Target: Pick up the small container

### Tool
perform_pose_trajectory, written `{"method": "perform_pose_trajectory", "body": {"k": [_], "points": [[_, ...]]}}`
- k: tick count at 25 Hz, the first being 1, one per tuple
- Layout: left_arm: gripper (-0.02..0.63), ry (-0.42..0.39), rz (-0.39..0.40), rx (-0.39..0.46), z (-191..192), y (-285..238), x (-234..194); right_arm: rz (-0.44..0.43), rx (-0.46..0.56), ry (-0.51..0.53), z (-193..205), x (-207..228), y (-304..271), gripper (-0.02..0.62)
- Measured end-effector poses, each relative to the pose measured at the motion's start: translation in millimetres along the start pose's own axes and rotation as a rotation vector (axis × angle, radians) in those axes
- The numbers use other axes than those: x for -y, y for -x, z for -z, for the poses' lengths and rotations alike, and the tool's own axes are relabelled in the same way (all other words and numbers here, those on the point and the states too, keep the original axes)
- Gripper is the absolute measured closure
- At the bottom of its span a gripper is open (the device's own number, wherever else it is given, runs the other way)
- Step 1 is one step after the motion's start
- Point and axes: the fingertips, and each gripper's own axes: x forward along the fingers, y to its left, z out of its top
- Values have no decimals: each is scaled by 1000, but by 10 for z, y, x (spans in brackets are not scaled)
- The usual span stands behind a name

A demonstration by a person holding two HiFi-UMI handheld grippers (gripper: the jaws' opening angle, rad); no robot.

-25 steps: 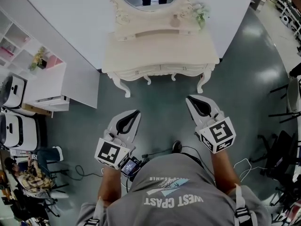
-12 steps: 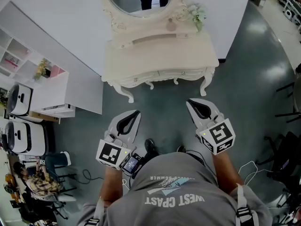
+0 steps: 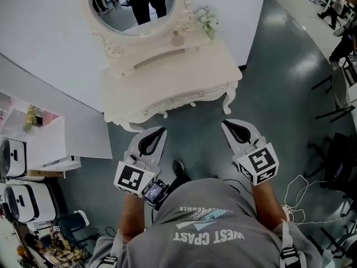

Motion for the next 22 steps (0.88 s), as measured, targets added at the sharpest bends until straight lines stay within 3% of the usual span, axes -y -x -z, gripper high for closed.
{"method": "perform_pose_trajectory", "body": {"k": [11, 22], "points": [[604, 16, 156, 51, 60, -349, -1046, 173, -45, -21, -289, -24, -726, 594], [604, 37, 235, 118, 133, -334, -1905, 296, -70, -2, -583, -257, -1282, 594]]}}
